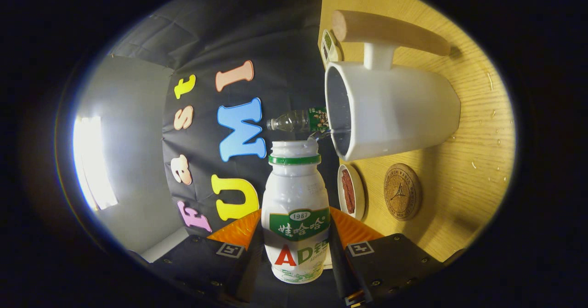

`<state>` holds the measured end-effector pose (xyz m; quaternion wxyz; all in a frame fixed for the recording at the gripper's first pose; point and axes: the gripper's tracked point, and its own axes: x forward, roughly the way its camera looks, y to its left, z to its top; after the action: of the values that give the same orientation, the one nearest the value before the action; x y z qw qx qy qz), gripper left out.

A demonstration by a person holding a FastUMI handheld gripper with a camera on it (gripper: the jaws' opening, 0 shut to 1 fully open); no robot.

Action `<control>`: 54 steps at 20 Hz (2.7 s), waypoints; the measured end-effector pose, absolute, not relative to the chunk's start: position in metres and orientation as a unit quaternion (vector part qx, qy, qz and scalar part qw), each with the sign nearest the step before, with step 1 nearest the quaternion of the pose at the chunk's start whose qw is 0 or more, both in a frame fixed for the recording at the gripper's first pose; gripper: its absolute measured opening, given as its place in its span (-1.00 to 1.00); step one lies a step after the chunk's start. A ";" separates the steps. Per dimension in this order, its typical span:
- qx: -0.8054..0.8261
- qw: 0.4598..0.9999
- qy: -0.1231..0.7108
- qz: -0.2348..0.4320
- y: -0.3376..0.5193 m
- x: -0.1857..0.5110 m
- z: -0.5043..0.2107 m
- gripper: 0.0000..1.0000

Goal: Take the bottle from table, then pour the juice into the cup, finally place the bottle on the coaster

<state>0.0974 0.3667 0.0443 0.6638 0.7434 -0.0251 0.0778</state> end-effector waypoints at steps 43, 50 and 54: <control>0.805 0.586 -0.064 0.063 0.363 0.098 0.050 0.34; 0.816 0.570 -0.067 0.062 0.368 0.101 0.052 0.33; 0.823 0.561 -0.069 0.060 0.370 0.101 0.054 0.33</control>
<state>0.1010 0.3700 0.0544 0.5607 0.8229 -0.0695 0.0596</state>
